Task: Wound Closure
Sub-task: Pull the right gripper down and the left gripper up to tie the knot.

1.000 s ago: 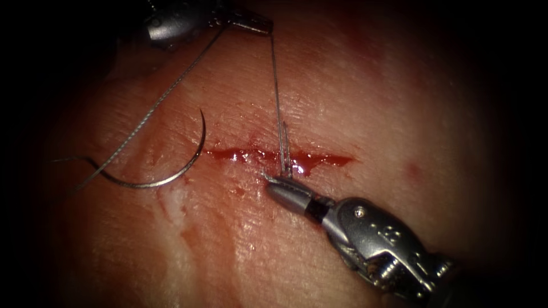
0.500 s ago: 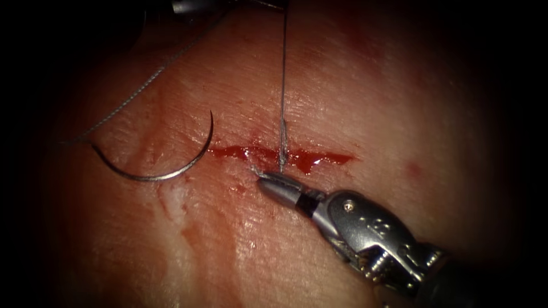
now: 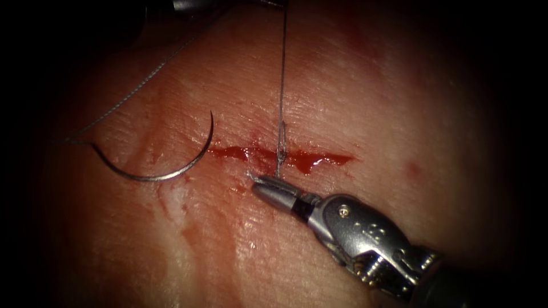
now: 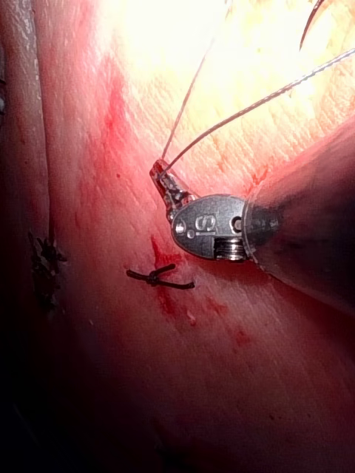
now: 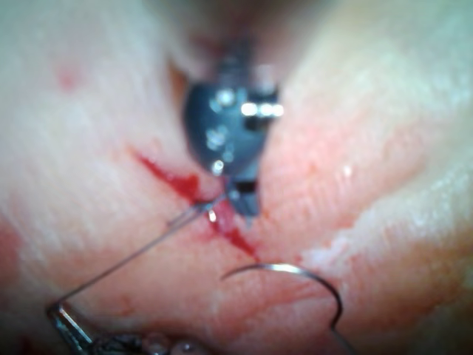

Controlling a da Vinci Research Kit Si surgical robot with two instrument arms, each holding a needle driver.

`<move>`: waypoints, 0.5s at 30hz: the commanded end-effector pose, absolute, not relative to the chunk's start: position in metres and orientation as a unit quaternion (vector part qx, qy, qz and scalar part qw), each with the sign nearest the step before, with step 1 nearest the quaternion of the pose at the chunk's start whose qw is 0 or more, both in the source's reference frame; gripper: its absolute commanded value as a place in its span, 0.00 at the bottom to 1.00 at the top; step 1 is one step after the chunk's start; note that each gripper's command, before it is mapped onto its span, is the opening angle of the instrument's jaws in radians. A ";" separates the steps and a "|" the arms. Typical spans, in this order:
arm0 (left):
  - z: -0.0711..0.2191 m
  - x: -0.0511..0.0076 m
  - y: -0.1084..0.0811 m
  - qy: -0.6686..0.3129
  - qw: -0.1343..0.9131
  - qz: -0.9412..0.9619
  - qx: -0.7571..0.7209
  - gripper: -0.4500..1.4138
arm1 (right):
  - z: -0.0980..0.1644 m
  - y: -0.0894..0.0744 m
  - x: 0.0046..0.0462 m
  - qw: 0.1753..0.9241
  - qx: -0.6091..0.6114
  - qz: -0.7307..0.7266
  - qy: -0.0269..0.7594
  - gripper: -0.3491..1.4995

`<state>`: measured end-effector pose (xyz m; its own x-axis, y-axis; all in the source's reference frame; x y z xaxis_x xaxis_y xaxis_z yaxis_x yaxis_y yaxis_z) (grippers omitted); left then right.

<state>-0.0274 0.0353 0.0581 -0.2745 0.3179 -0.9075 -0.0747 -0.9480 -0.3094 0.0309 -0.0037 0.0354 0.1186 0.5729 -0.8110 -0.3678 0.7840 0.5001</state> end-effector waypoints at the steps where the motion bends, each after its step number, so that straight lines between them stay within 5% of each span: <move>1: 0.058 -0.0278 0.036 -0.099 0.121 0.792 -0.590 0.00 | 0.035 -0.003 0.0317 0.744 0.087 0.312 0.584 0.00; 15: 0.059 -0.0274 0.037 -0.079 0.123 0.800 -0.582 0.00 | 0.036 -0.004 0.0319 0.749 0.087 0.308 0.581 0.00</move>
<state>-0.0270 0.0357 0.0583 -0.2960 0.2940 -0.9088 -0.1055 -0.9557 -0.2748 0.0312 -0.0043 0.0351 0.1384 0.5649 -0.8135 -0.3606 0.7937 0.4899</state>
